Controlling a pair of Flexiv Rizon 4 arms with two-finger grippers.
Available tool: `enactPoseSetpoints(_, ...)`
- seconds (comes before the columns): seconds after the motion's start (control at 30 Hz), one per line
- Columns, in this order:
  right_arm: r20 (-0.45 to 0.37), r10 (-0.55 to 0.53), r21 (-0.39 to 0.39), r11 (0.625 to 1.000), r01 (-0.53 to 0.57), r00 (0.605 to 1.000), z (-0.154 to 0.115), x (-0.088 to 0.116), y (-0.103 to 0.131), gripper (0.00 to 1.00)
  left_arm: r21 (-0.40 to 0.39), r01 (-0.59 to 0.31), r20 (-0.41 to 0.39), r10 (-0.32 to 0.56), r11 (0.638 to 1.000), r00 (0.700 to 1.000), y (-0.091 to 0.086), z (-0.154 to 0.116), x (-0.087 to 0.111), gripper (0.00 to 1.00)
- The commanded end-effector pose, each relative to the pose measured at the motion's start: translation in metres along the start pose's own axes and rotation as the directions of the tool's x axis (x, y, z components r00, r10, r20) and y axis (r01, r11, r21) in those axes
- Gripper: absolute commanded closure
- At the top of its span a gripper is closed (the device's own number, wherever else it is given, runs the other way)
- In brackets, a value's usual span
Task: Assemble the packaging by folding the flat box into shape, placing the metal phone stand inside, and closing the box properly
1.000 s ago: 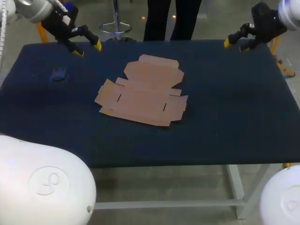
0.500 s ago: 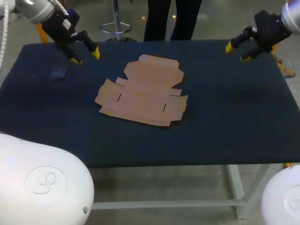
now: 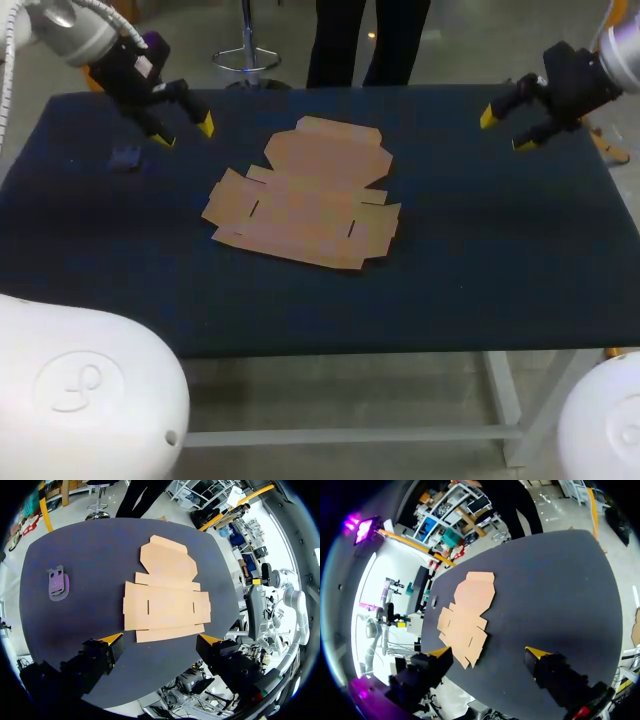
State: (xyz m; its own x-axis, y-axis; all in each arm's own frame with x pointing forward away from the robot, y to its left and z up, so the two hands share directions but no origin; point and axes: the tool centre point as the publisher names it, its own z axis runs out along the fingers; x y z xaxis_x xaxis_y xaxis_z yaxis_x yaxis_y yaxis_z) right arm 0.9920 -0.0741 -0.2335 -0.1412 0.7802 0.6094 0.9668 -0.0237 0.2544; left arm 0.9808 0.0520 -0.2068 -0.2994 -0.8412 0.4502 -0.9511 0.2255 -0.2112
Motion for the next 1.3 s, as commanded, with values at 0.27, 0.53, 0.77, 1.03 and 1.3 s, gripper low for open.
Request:
enactPoseSetpoints(0.27,0.001,0.000,-0.003,1.000,0.000,1.000,-0.001,0.001,-0.002,0.00,0.005,0.001,0.007,-0.001,1.000,1.000,0.003,-0.001,0.002,0.00)
enactPoseSetpoints(0.53,-0.022,0.008,0.013,1.000,-0.008,1.000,0.010,0.012,-0.012,0.00,-0.008,-0.036,-0.016,0.036,0.999,0.999,0.001,0.006,0.000,0.00)
enactPoseSetpoints(0.77,-0.059,0.040,0.022,0.999,-0.039,0.997,0.029,0.019,-0.036,0.00,-0.005,-0.065,-0.017,0.064,0.998,0.998,0.012,0.013,-0.004,0.00)
enactPoseSetpoints(1.03,-0.116,0.131,0.061,0.990,-0.125,0.985,0.055,0.023,-0.061,0.00,0.010,-0.061,-0.047,0.061,0.998,0.997,0.020,0.019,-0.011,0.00)
enactPoseSetpoints(1.3,-0.121,0.175,0.092,0.982,-0.164,0.977,0.087,0.026,-0.074,0.00,0.006,-0.060,-0.043,0.060,0.998,0.997,0.027,0.022,-0.009,0.00)
